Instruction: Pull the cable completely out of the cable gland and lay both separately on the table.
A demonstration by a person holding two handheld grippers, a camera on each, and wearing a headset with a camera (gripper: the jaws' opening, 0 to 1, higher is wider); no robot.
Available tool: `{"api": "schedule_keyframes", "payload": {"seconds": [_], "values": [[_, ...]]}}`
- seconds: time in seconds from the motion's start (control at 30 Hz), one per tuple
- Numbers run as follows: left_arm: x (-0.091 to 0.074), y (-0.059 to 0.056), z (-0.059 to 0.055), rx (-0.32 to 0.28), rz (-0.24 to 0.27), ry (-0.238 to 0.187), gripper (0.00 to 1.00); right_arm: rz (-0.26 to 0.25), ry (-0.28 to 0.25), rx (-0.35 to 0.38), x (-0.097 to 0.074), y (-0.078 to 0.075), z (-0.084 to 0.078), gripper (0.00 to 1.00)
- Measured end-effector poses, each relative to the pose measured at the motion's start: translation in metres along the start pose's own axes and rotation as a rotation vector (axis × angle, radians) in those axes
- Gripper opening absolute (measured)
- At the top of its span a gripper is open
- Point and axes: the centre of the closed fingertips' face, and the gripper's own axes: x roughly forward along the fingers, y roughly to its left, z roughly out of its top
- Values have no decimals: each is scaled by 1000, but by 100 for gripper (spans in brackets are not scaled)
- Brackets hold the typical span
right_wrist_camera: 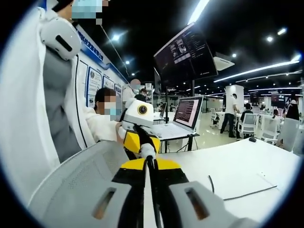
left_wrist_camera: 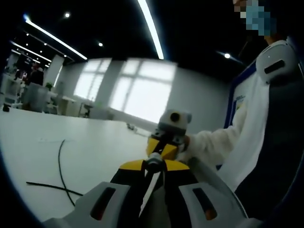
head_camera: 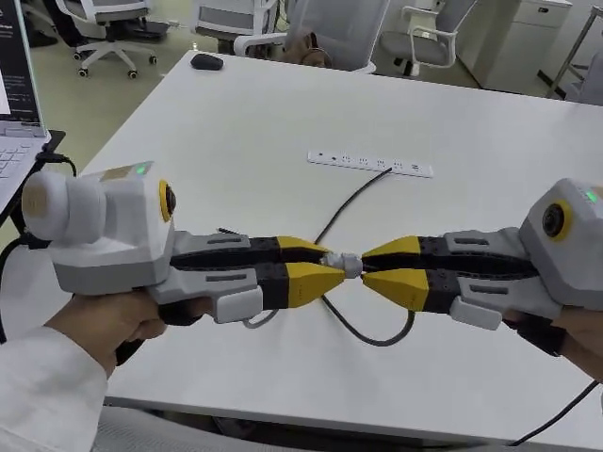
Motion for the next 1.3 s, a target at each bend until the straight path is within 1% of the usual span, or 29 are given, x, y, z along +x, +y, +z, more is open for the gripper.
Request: {"api": "schedule_keyframes", "payload": {"seconds": [0.03,0.1,0.2,0.23,0.3,0.33,0.37,0.43,0.5,0.57,0.7,0.73,0.77,0.87,0.93,1.17,1.2,1.23,1.3], "values": [[1,0,-1,9,3,3,16,4,3,9,0,1,0,6],[2,0,-3,36,5,12,16,-8,12,-9,1,2,-2,5],[2,1,-3,59,11,13,16,-21,16,-4,0,2,-3,5],[2,2,-2,69,14,9,16,-40,10,-28,0,1,-2,5],[3,2,-2,81,12,7,17,-40,7,-24,0,2,-2,4],[3,3,-2,101,17,1,17,-44,2,-24,0,2,-2,4],[3,3,-1,107,17,-2,17,-48,-3,-31,0,2,-1,4],[4,2,-1,122,15,-8,17,-49,-12,-40,-1,2,0,3],[5,2,0,122,15,-11,18,-47,-21,-42,-1,3,2,3],[6,-1,-3,127,-1,-1,19,-33,-29,-44,0,6,4,3],[12,-9,-9,158,-36,29,29,-13,-43,-40,2,8,8,3],[12,-8,-13,171,-29,49,27,-11,-40,-42,2,8,8,3],[11,-8,-13,179,-27,48,24,-7,-36,-42,2,8,7,3],[9,-5,-13,166,-25,48,18,3,-35,-41,3,11,6,3],[9,-5,-14,153,-28,55,17,3,-34,-46,3,12,6,3],[9,-5,-17,158,-28,64,17,14,-31,-39,3,12,6,3],[9,-5,-17,161,-28,68,17,16,-29,-40,4,13,6,3],[8,-5,-17,178,-26,68,16,17,-27,-42,4,13,6,3],[8,-3,-16,176,-16,70,16,11,-23,-42,5,11,6,3]]}}
